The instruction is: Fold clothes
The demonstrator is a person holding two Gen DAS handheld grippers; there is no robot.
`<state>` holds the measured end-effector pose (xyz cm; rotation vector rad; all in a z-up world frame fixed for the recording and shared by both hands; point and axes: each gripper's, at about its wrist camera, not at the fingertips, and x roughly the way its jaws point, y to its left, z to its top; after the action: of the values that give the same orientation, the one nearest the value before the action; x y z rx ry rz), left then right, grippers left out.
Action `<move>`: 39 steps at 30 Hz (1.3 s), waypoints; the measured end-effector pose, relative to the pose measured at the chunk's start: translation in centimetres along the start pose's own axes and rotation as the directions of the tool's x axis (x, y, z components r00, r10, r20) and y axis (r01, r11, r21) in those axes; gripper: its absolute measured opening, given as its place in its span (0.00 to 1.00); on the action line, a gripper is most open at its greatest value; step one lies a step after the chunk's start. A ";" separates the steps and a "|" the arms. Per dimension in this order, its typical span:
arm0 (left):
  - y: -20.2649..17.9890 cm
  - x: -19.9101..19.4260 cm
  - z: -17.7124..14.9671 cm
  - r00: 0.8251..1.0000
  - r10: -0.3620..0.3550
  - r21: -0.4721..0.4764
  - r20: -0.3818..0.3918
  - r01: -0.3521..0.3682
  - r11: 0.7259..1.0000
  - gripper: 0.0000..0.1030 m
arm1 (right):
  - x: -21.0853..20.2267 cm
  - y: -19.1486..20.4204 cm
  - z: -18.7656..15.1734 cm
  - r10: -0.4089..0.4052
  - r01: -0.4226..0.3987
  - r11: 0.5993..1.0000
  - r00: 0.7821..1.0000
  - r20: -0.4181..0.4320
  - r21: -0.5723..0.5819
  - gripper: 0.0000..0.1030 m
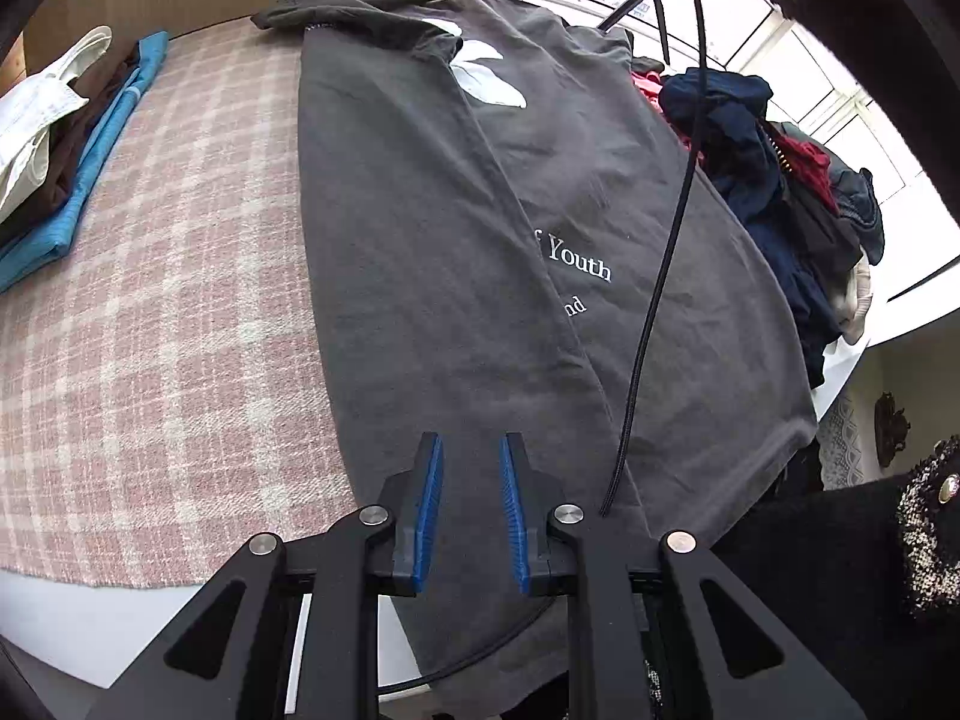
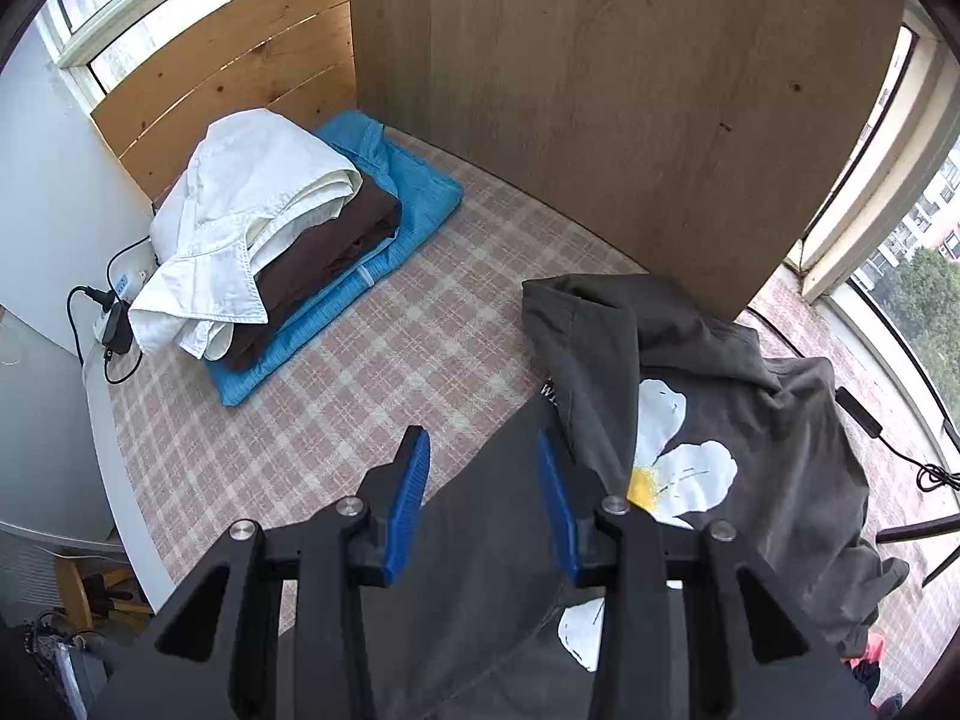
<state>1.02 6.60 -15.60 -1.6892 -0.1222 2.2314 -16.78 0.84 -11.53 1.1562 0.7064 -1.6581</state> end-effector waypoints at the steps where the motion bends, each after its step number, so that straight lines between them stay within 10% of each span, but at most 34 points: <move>1: -0.2 0.7 0.2 1.000 -0.006 0.001 -0.012 0.006 1.000 0.17 | 1.8 0.1 0.8 -0.016 0.016 1.000 1.000 -0.021 -0.019 0.36; 12: 1.4 3.1 0.9 0.996 -0.045 -0.042 -0.072 0.042 0.998 0.20 | 12.9 -0.9 5.0 -0.236 0.210 0.959 0.964 -0.125 -0.191 0.33; 15: 1.2 3.2 0.9 0.996 -0.043 -0.026 -0.082 0.041 0.999 0.20 | 11.3 -3.3 5.3 -0.169 0.156 0.980 0.981 -0.099 -0.125 0.02; 26: 1.4 3.3 1.3 0.993 -0.076 -0.040 -0.092 0.072 0.997 0.22 | 7.0 -9.0 6.2 0.041 -0.041 0.999 0.999 -0.029 0.006 0.11; 32: 1.2 3.3 1.5 0.992 -0.070 -0.026 -0.100 0.068 0.997 0.23 | 12.2 -1.5 6.2 -0.056 0.020 0.979 0.983 -0.177 -0.201 0.25; 39: 1.3 3.1 1.3 0.992 -0.075 -0.013 -0.097 0.074 0.997 0.27 | 15.6 -1.1 7.3 -0.152 0.112 0.975 0.967 -0.206 -0.193 0.25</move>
<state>-1.20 6.53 -18.44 -1.7654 -0.1698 2.0941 -21.95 -10.85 -23.17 1.1937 1.0726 -1.5524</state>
